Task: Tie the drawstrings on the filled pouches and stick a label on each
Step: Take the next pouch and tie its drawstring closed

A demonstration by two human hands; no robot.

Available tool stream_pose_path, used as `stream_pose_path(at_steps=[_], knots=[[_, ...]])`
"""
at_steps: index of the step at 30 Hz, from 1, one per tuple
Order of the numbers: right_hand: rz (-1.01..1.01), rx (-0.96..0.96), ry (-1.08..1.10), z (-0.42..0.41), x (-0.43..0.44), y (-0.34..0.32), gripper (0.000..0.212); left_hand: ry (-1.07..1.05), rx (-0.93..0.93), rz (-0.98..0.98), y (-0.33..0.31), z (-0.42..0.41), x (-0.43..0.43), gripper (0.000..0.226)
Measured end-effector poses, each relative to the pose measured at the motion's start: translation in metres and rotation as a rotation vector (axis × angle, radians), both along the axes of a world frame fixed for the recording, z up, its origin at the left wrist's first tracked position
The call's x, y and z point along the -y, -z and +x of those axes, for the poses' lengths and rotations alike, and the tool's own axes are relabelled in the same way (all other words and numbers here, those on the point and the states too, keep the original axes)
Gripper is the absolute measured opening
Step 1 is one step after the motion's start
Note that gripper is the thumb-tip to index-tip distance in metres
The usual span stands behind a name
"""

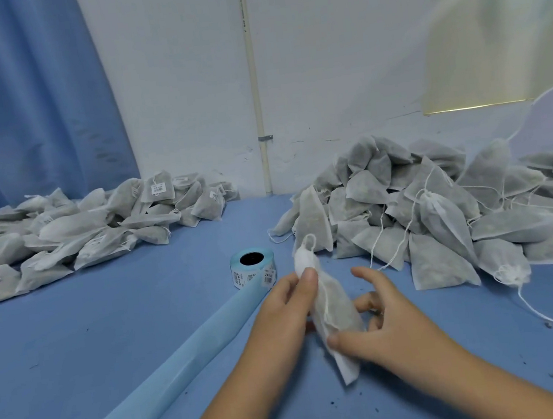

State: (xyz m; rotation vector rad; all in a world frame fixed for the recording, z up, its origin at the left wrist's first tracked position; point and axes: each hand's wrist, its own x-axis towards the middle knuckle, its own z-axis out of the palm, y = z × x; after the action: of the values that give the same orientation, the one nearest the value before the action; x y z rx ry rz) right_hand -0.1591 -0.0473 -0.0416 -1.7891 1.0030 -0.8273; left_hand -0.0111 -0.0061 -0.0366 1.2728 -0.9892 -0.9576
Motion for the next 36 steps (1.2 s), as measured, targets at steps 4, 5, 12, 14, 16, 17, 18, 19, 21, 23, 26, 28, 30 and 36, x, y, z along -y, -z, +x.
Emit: stream_pose_path(at_steps=[4,5,12,14,16,17,18,19,21,23,26,28,30,36], knots=[[-0.050,0.026,-0.086,0.005,-0.011,0.000,0.072,-0.009,-0.082,0.001,-0.003,0.002,-0.005,0.019],[-0.063,0.039,-0.063,0.006,-0.011,-0.001,0.065,-0.010,-0.075,-0.017,-0.004,0.003,-0.006,0.019],[-0.025,0.273,0.003,-0.007,-0.008,-0.023,0.065,-0.019,0.579,-0.148,-0.008,-0.001,-0.016,0.051],[-0.047,0.259,-0.024,-0.008,-0.011,-0.024,0.049,-0.011,0.921,-0.177,-0.004,-0.003,-0.018,0.063],[-0.075,0.288,-0.075,-0.009,-0.012,-0.025,0.012,-0.071,1.082,-0.182,-0.004,-0.003,-0.018,0.064],[-0.095,0.290,-0.091,-0.010,-0.011,-0.024,0.012,-0.088,1.097,-0.179,-0.004,-0.002,-0.017,0.066],[-0.103,0.278,-0.093,-0.011,-0.010,-0.024,0.018,-0.096,1.086,-0.169,-0.005,-0.001,-0.018,0.067],[-0.106,0.256,-0.087,-0.013,-0.008,-0.023,0.022,-0.101,1.058,-0.163,-0.006,0.000,-0.018,0.066],[-0.080,0.218,-0.067,-0.015,-0.003,-0.023,0.021,-0.125,0.995,-0.178,-0.008,0.005,-0.017,0.060],[-0.013,0.226,-0.086,-0.018,0.002,-0.022,0.020,-0.165,0.945,-0.229,-0.008,0.009,-0.017,0.055],[0.113,0.296,-0.193,-0.024,0.009,-0.022,0.018,-0.197,0.917,-0.230,-0.006,0.013,-0.018,0.051],[0.170,0.371,-0.242,-0.028,0.013,-0.024,0.018,-0.177,0.930,-0.198,-0.005,0.013,-0.018,0.036],[0.223,0.453,-0.272,-0.031,0.017,-0.027,0.021,-0.105,0.885,-0.156,-0.006,0.007,-0.020,0.018],[0.353,0.574,-0.345,-0.031,0.016,-0.030,0.021,0.239,0.558,-0.042,-0.015,-0.019,-0.031,0.020]])
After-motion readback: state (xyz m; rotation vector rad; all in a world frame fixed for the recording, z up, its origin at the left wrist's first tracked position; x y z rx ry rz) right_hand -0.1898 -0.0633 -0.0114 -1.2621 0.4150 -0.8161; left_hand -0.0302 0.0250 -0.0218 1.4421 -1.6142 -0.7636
